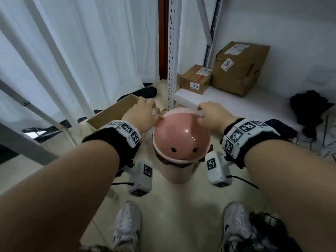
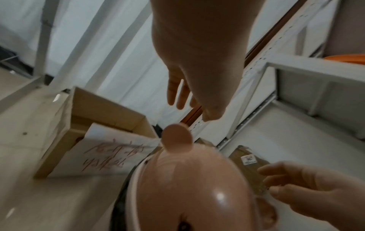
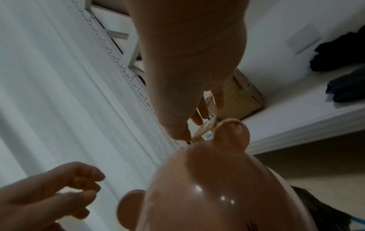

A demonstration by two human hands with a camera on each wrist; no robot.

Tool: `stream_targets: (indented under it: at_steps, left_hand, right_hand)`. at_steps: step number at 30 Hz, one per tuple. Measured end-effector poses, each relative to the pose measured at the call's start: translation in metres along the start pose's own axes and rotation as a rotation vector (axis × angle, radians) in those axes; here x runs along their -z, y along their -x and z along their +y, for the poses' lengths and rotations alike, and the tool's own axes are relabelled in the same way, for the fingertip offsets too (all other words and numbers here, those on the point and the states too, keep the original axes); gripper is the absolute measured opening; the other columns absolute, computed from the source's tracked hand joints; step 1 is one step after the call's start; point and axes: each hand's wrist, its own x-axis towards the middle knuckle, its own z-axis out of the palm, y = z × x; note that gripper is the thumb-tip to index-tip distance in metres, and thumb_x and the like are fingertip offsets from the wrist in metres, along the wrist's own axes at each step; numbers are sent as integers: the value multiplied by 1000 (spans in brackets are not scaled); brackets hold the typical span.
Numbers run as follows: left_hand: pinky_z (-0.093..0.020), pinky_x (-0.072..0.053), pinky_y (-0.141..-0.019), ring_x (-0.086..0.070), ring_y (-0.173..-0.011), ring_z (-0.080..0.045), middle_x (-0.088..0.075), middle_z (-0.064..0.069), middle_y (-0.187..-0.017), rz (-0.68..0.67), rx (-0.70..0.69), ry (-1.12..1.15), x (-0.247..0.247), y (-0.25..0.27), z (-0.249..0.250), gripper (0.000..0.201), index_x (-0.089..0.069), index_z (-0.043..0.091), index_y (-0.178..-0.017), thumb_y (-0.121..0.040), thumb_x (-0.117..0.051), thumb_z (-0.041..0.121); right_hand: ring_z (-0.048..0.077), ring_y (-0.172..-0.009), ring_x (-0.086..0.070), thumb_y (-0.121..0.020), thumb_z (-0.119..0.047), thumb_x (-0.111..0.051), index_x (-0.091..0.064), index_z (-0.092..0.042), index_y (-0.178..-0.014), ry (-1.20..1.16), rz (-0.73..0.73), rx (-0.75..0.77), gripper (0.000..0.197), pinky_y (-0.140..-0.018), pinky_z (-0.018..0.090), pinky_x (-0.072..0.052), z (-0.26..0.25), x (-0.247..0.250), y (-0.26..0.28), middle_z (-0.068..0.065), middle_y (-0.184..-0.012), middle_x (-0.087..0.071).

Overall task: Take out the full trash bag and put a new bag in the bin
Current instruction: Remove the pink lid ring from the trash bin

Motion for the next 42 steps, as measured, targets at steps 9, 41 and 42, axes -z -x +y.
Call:
stream_targets:
  at_steps: [9,41,42]
  left_hand:
    - [-34,-40,-93,-56,-109,-31,-60,-15,-119,-125,-9,133,-43,-38,-14,27,-56,5,-117,-99,-39,17]
    - [-39,-29,-114,-24,-139,-22,-14,2,-152,-369,-190,147,-43,-19,-12,106,-10,32,-148,-66,-73,58]
    - [-38,-29,-114,-24,-138,-20,-14,3,-151,-369,-231,91,-42,-18,-11,112,-10,32,-148,-62,-77,56]
  right_hand:
    - [32,-103,-59,-91,-5,-43,-62,-8,-109,-81,-28,-101,26,-91,38,-48,37,-39,-32,15,-112,-64]
    - [19,-132,-37,-64,-81,-50,-32,-28,-141,-400,-41,209,95,-110,47,-34,15,-42,-10,1,-145,-35]
    - [18,-133,-36,-59,-85,-48,-31,-31,-140,-381,-38,214,98,-110,50,-33,13,-43,-12,0,-144,-35]
